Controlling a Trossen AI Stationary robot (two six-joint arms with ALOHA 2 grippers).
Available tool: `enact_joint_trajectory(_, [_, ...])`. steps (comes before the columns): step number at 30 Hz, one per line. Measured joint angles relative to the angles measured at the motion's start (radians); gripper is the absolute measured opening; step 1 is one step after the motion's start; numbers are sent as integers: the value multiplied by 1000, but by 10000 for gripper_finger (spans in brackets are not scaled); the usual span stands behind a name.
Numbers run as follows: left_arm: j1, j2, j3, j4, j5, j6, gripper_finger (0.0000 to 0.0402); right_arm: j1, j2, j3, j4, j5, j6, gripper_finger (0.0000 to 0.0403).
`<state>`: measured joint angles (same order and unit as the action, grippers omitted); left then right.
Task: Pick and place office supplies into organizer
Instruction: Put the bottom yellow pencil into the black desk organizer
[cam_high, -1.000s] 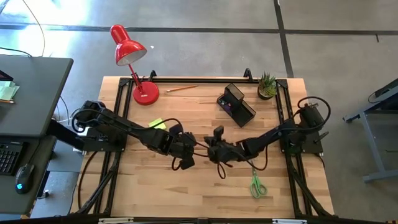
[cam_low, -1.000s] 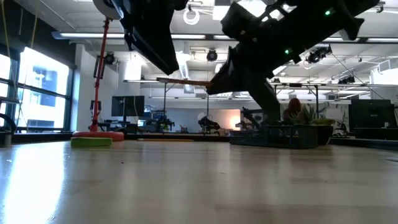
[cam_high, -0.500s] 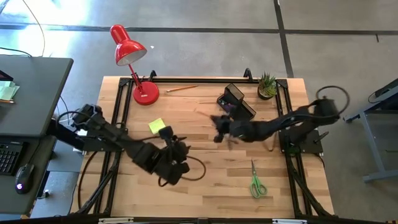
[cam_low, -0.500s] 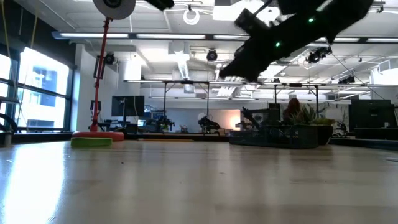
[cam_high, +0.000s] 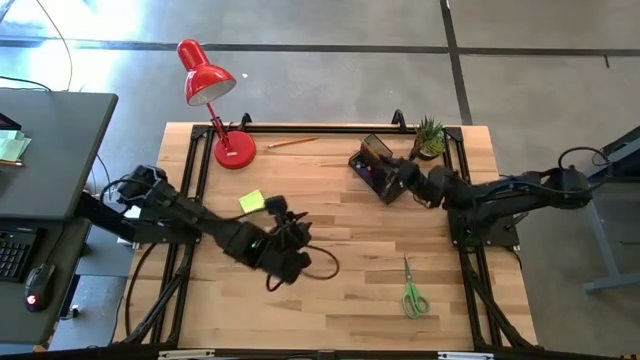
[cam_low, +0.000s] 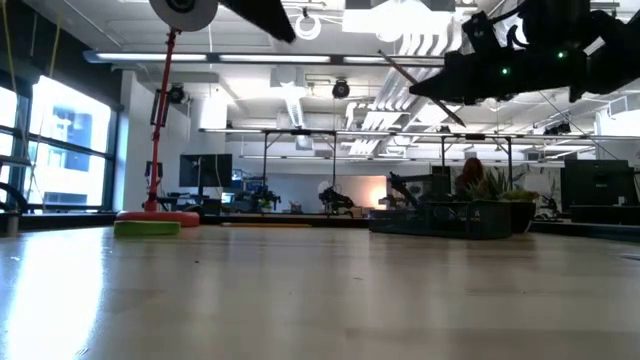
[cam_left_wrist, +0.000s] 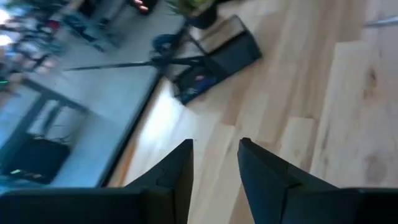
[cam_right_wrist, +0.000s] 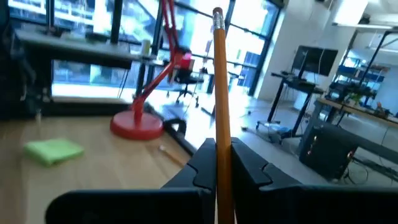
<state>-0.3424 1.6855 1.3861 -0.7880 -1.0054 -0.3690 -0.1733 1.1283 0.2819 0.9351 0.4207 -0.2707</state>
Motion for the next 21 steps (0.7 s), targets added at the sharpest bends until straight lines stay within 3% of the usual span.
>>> enact_joint_trajectory(7, [184,1,-118,450,354,329,97,-222,-6,23,28,-307,109,14])
enact_joint_trajectory(15, [381,1,-156,594,500,425,85,-446,74,23,128,-557,170,11])
enact_joint_trajectory(21, [528,1,-188,746,681,467,77,-551,254,29,256,-676,242,15])
